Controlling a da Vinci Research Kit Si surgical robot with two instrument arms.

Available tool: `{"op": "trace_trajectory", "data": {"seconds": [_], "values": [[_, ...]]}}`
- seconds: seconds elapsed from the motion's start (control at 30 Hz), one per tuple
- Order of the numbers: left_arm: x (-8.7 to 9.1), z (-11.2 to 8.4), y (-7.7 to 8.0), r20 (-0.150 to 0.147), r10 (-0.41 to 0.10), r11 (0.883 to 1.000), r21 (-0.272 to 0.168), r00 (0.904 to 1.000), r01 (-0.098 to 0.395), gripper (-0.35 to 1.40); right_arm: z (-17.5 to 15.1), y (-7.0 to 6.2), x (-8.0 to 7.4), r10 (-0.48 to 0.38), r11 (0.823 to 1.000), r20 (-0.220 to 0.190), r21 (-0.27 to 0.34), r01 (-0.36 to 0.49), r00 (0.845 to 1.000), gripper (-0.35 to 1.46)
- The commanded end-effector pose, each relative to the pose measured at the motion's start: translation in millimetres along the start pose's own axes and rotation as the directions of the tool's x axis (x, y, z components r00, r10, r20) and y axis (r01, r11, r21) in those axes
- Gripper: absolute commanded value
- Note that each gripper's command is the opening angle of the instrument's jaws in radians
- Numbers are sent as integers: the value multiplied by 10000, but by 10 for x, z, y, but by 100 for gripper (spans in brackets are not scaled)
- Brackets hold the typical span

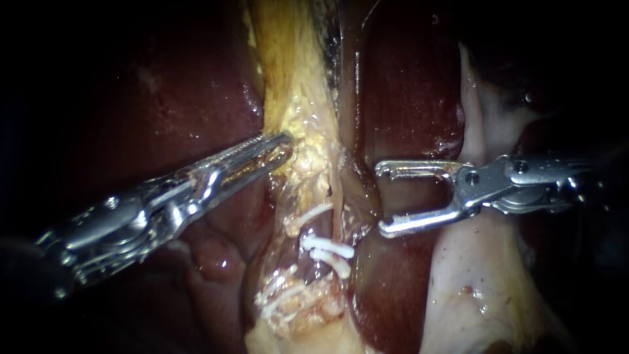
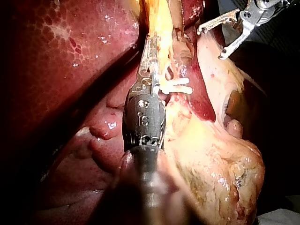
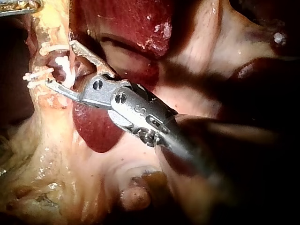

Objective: Going back second clip right tube

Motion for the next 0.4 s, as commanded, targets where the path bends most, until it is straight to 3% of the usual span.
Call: {"op": "trace_trajectory", "data": {"seconds": [0.03, 0.4], "values": [[0, 0, 0, -11, 10, 10000, 1, 10000, -10, -35, 0, -1, 0, -4, 10000, -2, 10, 4, 10000, 60], [0, 1, 0, -20, 26, 10000, 18, 10000, -26, -35, -2, -2, 1, -5, 10000, -1, 24, 5, 10000, 60]]}}
